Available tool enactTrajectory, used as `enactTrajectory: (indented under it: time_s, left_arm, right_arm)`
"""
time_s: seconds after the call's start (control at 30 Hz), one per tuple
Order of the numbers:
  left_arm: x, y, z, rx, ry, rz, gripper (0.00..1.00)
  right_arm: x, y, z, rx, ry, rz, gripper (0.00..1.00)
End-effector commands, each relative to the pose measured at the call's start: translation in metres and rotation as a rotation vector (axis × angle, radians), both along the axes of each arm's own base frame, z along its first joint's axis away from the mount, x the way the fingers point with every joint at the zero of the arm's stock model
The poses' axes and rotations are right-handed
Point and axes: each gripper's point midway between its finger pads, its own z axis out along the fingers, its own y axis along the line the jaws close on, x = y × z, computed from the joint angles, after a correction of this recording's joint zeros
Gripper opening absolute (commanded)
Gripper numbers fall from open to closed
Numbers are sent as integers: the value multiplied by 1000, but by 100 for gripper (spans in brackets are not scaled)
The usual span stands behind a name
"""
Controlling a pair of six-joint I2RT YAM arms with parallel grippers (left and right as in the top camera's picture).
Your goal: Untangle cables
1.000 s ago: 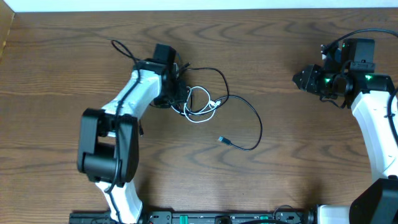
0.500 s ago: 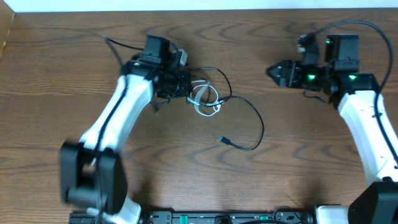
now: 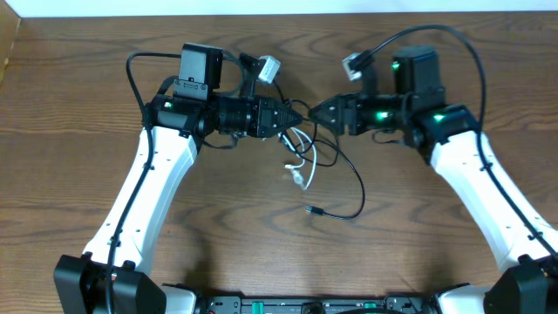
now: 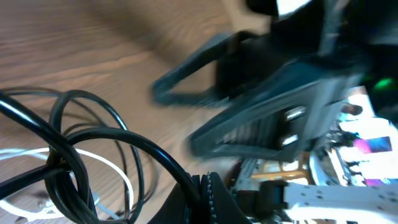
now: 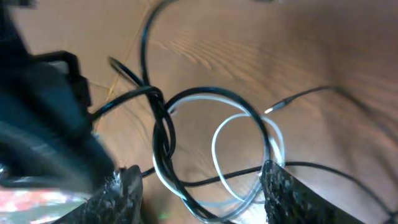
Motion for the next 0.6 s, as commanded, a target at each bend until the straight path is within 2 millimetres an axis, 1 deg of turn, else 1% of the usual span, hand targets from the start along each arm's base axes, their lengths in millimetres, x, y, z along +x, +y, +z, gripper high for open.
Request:
enactTrajectory:
  time_s: [0.0,0.1,0.17,0.23,0.27,0.3,0.33,0.37,0.43,0.47,0.53,0.57]
  left_arm:
    - [-11,-9,23,-116,-30,-95,8]
    - [-15,-11,30,-152,-33,-123,7]
    - [-19,-12,35,-181,-29,-147,7]
    - [-22,-12,37,-198,-25,-161,7]
    - [-23,-12,39,-206,-25,-166,7]
    - [-23,-11,40,-208,-27,-164,7]
    - [-20,-8,40,-208,-29,-155,7]
    - [-19,-6,40,-208,-30,-149,7]
    - [-14,2,41,-208,-33,-123,7]
    - [-11,6,41,-208,-37,-111,7]
    - [-3,18,42,-207,-43,-72,8]
    - [-1,22,42,-207,-45,-60,7]
  right_arm:
    - [9,4,-25,-39,132,-94,52]
    - [20,-4,-56,-123,205,-198,51]
    - [33,-15,-91,-224,234,-279,51]
    - [38,-23,-114,-279,264,-314,50]
    - [41,-34,-131,-327,290,-350,47]
    - [43,-45,-142,-365,311,-381,45]
    - [45,-63,-155,-419,338,-430,42]
    - [46,-74,-160,-449,352,-458,40]
    - [47,-110,-171,-541,379,-552,38]
    - [47,-124,-173,-575,387,-589,37]
    - [48,-165,-178,-649,408,-673,37]
    - [48,-174,-179,-659,413,-689,37]
